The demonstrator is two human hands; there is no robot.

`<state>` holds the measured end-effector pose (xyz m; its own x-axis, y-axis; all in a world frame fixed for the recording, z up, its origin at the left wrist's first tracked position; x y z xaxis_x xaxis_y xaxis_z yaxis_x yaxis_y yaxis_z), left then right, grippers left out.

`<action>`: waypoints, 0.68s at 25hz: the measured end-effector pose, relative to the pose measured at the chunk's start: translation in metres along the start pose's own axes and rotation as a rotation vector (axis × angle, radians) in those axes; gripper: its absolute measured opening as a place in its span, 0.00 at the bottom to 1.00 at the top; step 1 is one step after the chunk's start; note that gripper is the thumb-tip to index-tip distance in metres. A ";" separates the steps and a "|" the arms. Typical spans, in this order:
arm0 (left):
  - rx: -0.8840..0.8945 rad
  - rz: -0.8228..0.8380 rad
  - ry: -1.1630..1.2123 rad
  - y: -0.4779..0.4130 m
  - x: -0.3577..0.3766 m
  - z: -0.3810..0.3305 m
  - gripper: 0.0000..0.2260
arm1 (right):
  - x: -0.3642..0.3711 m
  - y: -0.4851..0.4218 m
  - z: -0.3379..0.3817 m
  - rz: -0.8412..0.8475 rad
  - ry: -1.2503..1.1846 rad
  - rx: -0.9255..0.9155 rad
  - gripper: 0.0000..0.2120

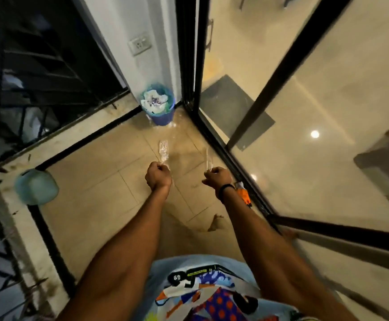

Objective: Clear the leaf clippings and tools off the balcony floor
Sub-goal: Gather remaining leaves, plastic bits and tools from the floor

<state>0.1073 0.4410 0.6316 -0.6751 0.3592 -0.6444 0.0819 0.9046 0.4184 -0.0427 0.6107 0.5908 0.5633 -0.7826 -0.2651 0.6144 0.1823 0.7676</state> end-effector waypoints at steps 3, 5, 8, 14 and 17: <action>-0.060 -0.065 0.120 -0.041 -0.003 -0.030 0.08 | 0.026 -0.034 0.069 0.054 0.013 -0.015 0.07; -0.102 -0.107 0.186 -0.084 -0.006 -0.047 0.10 | 0.057 -0.059 0.112 0.088 0.019 -0.015 0.10; -0.118 -0.098 0.189 -0.166 0.003 -0.069 0.08 | 0.104 -0.104 0.160 0.050 0.027 -0.015 0.05; -0.181 -0.028 0.321 -0.351 0.041 -0.112 0.11 | 0.217 -0.223 0.242 -0.034 -0.069 0.020 0.08; -0.191 -0.073 0.446 -0.441 0.077 -0.113 0.09 | 0.270 -0.297 0.271 -0.011 -0.066 -0.014 0.06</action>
<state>-0.0636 0.0444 0.4696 -0.9257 0.1254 -0.3570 -0.0849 0.8506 0.5189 -0.2233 0.1839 0.4496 0.5188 -0.8222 -0.2342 0.6285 0.1811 0.7565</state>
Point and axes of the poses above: each hand's wrist, its own y-axis away from the middle knuckle, its own x-axis out of the palm, z = x × y, the point moved 5 cm from there along -y, towards the middle knuckle, and after that the axes turned 3 degrees about y, right-handed, at the moved point
